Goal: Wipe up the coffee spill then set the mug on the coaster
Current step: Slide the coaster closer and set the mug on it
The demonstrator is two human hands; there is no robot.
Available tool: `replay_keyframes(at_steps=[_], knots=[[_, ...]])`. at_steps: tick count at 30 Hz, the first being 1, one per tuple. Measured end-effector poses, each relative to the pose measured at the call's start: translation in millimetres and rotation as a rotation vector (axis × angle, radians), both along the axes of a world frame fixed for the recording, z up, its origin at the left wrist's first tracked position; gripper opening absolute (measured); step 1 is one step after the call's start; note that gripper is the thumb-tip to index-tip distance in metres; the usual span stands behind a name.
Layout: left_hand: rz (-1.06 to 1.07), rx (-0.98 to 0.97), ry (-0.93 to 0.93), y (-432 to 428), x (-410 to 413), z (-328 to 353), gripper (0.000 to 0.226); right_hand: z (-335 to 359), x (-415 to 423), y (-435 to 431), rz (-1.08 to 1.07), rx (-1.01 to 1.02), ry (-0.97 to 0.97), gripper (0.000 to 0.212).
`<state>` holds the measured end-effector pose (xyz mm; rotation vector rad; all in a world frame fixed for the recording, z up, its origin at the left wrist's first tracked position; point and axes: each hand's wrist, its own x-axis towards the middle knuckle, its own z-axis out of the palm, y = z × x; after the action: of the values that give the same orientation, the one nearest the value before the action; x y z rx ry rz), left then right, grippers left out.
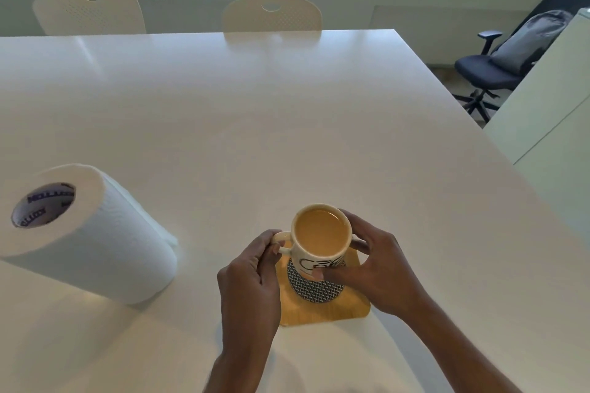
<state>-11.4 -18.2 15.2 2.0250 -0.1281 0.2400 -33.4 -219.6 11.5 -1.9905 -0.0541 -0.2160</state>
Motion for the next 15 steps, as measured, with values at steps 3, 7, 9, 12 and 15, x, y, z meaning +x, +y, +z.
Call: replay_keyframes(at_steps=[3, 7, 9, 12, 15], knots=[[-0.015, -0.014, 0.002, 0.8, -5.9, -3.6, 0.025, -1.3, -6.9, 1.0, -0.003, 0.008, 0.005, 0.082], [-0.025, -0.02, 0.005, 2.7, -11.7, -8.6, 0.026, 0.9, -14.3, 4.8, -0.011, 0.019, -0.01, 0.078], [-0.031, -0.028, 0.009, 3.3, -13.6, -10.3, 0.025, 0.9, -16.5, 5.5, -0.015, 0.027, -0.005, 0.078], [-0.038, -0.029, 0.006, 3.3, -15.1, -11.1, 0.026, -0.9, -17.3, 4.8, -0.009, 0.029, 0.006, 0.078], [-0.044, -0.032, -0.004, 4.3, -15.4, -11.7, 0.025, -4.1, -17.1, 3.3, -0.006, 0.026, 0.012, 0.08]])
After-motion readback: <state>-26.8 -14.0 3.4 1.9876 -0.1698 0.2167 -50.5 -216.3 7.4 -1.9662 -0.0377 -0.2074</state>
